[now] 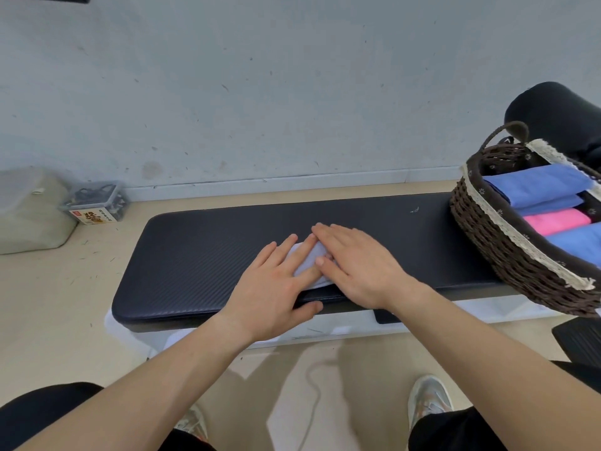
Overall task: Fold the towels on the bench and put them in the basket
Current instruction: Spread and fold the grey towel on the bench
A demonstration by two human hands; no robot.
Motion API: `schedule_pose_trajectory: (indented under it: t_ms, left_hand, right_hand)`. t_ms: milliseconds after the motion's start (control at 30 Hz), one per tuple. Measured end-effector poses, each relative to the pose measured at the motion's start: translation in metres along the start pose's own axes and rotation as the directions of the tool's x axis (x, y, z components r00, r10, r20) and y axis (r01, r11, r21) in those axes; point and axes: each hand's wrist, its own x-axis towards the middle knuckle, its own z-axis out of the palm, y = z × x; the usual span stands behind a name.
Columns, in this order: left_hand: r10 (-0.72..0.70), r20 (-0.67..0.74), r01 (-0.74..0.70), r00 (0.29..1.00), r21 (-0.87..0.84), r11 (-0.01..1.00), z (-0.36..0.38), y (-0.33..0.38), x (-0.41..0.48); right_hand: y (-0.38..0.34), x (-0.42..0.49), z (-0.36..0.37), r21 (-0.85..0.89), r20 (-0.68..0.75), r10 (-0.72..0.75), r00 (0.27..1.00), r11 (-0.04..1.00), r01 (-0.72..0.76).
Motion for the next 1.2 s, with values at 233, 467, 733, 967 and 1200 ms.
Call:
schedule_pose_trajectory:
  t_ms: [233,467,733,967,1200]
  left_hand:
    - [-0.087,0.146,0.146,0.985,-0.471,0.870,-0.024,-0.004,0.006]
    - [-0.551,0.001,0.519,0.834,-0.337,0.785,-0.038,0.008,0.062]
    - [-0.559,0.181,0.584,0.809,-0.145,0.799,-0.003,0.005,0.066]
    - [-0.574,0.136,0.588,0.807,-0.116,0.800,-0.001,0.010,0.063]
    - [-0.563,0.112,0.568,0.819,-0.021,0.823,0.008,0.006,0.067]
  right_hand:
    - [0.004,-0.002,0.017,-0.047,0.011,0.004,1.000,0.999,-0.004]
    - [0.002,0.001,0.015,-0.073,0.055,0.012,0.998,0.997,-0.008]
    - [-0.014,0.020,-0.021,0.338,0.153,0.275,0.949,0.888,-0.312]
    - [-0.014,0.035,0.028,0.088,-0.113,0.446,0.888,0.895,-0.438]
    - [-0.007,0.046,0.035,-0.008,-0.056,0.421,0.905,0.907,-0.422]
